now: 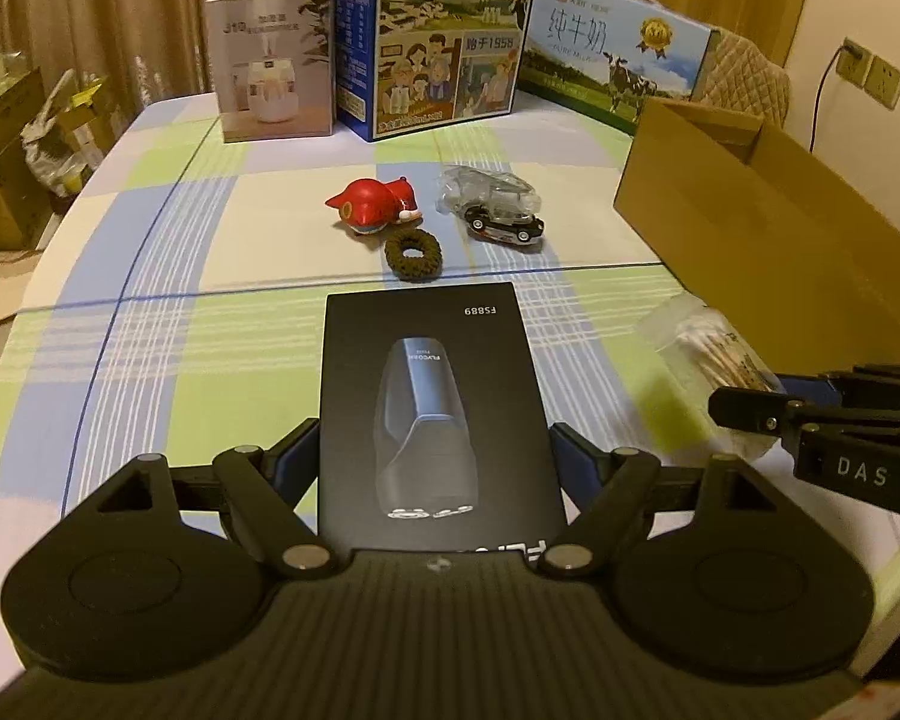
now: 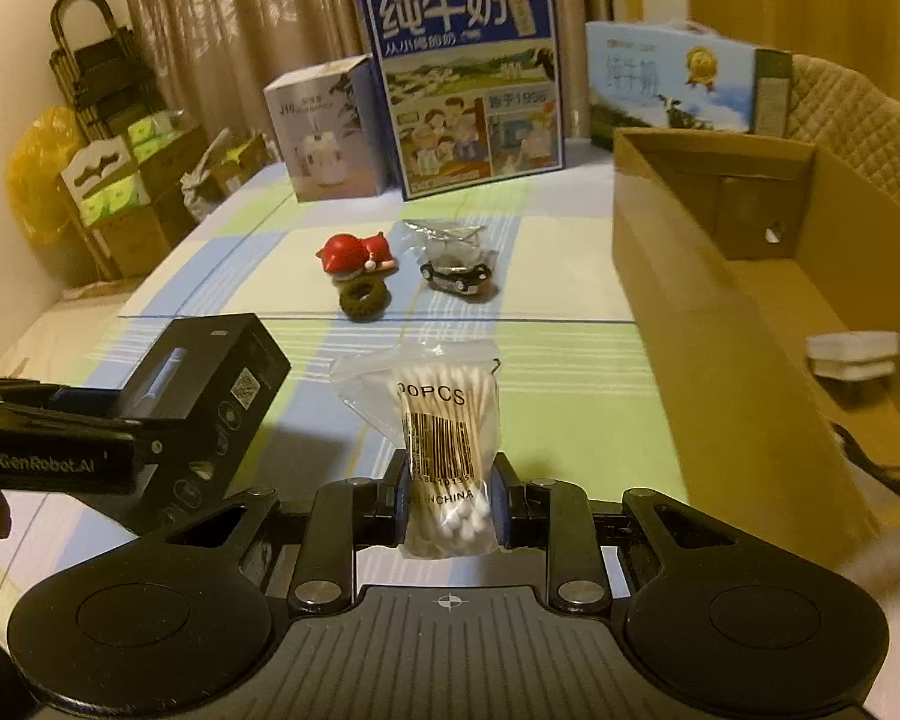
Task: Organize objects
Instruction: 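Carry the swab bag and black box up toward the cardboard box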
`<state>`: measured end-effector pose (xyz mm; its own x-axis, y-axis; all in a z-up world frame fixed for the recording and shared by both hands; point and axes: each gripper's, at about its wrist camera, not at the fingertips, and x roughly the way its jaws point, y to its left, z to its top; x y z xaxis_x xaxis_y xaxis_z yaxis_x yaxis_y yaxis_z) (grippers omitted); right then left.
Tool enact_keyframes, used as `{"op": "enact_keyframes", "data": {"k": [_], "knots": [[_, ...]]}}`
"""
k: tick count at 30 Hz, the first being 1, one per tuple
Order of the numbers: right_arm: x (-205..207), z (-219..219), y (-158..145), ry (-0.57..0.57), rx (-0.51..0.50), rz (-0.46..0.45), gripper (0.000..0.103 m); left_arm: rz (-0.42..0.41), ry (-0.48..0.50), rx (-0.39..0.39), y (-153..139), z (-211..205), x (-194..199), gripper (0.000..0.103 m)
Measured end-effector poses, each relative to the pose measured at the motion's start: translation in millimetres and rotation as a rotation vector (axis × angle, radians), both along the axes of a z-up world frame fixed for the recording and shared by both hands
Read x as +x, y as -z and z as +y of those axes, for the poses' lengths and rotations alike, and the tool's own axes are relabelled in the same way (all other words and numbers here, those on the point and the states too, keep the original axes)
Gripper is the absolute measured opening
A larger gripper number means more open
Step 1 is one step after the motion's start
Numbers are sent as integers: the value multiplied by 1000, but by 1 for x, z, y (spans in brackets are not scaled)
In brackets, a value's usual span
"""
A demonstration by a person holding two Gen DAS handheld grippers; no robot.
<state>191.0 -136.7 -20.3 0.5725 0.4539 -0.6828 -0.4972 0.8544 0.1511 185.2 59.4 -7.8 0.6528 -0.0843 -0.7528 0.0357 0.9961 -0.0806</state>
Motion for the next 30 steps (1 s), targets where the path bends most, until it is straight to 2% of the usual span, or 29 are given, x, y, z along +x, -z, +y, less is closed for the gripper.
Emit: {"op": "enact_keyframes", "data": {"k": [13,23,30], "knots": [[-75,-30,-34,13,48,-54,23,-71,-66,-43,-48,-29,-72,77],[-102,-49,-55,27,56,-78,23,-99,-84,-70,-65,-43,-112,77],[-115,-63,-65,49,54,-102,23,-122,-68,-81,-77,-52,-127,77]]}}
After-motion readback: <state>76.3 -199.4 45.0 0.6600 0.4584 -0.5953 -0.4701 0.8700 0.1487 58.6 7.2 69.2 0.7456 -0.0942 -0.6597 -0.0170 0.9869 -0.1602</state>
